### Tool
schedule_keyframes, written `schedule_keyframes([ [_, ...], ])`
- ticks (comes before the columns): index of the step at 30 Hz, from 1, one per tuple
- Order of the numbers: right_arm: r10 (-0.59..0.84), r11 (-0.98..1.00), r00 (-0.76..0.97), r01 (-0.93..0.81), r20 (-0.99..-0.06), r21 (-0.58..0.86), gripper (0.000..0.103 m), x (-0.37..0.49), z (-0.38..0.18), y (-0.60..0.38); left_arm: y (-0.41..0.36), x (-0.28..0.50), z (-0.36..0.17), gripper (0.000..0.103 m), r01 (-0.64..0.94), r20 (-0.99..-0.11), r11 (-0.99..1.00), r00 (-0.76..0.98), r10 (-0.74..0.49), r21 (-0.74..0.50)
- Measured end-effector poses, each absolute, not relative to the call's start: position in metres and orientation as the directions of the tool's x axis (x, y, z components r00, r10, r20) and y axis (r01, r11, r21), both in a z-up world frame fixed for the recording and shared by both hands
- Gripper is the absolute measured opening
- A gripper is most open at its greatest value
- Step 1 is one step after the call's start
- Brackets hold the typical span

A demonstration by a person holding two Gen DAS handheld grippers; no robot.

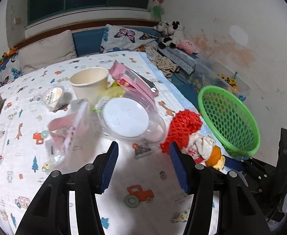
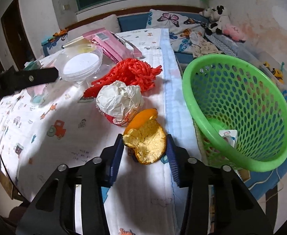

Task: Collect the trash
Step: 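Grasp the gold wrapper with the right gripper, then carry the gold wrapper toward the basket with the right gripper while the left grasps the white tissue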

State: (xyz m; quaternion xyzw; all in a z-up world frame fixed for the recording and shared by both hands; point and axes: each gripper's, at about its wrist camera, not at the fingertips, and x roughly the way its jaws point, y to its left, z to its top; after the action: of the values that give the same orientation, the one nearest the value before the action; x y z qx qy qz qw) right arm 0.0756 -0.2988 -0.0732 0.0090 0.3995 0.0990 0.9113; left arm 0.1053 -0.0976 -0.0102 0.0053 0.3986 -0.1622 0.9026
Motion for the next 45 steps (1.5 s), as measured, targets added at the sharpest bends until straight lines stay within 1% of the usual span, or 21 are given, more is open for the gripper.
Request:
schedule_keyframes([
  [4,0.202,0.979,0.664,-0.164,-0.720,0.123,0.038,0.071,-0.071,-0.301,-0.108,0.103,-0.014,0.053,0.337,-0.728,0.933,0.608,-0.316,-0.124],
  [8,0.223,0.975,0.664,-0.154,-0.714,0.161,0.037,0.064,-0.067,-0.310,-0.120,0.102,-0.017,0.053,0.387,-0.732,0.913,0.584,-0.351,-0.129],
  [15,0.204,0.978,0.695,-0.119,-0.690,0.169,0.037,0.047,-0.054,-0.325,-0.148,0.101,-0.026,0.053,0.461,-0.748,0.880,0.541,-0.385,-0.119],
  [17,0.200,0.979,0.701,-0.110,-0.685,0.173,0.037,0.044,-0.051,-0.330,-0.155,0.101,-0.029,0.057,0.475,-0.751,0.873,0.536,-0.386,-0.110],
  [19,0.196,0.979,0.705,-0.102,-0.682,0.175,0.037,0.043,-0.049,-0.334,-0.160,0.102,-0.031,0.058,0.482,-0.753,0.870,0.534,-0.386,-0.104],
  [25,0.178,0.982,0.722,-0.082,-0.669,0.172,0.036,0.037,-0.043,-0.342,-0.174,0.107,-0.038,0.058,0.497,-0.756,0.863,0.532,-0.380,-0.084],
  [36,0.160,0.983,0.734,-0.057,-0.660,0.174,0.036,0.034,-0.038,-0.355,-0.183,0.111,-0.047,0.056,0.498,-0.764,0.863,0.525,-0.375,-0.081],
  [39,0.158,0.983,0.736,-0.056,-0.659,0.173,0.036,0.034,-0.038,-0.355,-0.183,0.115,-0.050,0.051,0.496,-0.768,0.864,0.517,-0.377,-0.090],
  [41,0.156,0.984,0.737,-0.054,-0.658,0.172,0.036,0.034,-0.038,-0.357,-0.183,0.116,-0.050,0.045,0.498,-0.767,0.861,0.510,-0.389,-0.106],
  [45,0.150,0.984,0.739,-0.046,-0.657,0.173,0.036,0.033,-0.036,-0.359,-0.186,0.112,-0.049,0.041,0.508,-0.759,0.855,0.514,-0.399,-0.104],
])
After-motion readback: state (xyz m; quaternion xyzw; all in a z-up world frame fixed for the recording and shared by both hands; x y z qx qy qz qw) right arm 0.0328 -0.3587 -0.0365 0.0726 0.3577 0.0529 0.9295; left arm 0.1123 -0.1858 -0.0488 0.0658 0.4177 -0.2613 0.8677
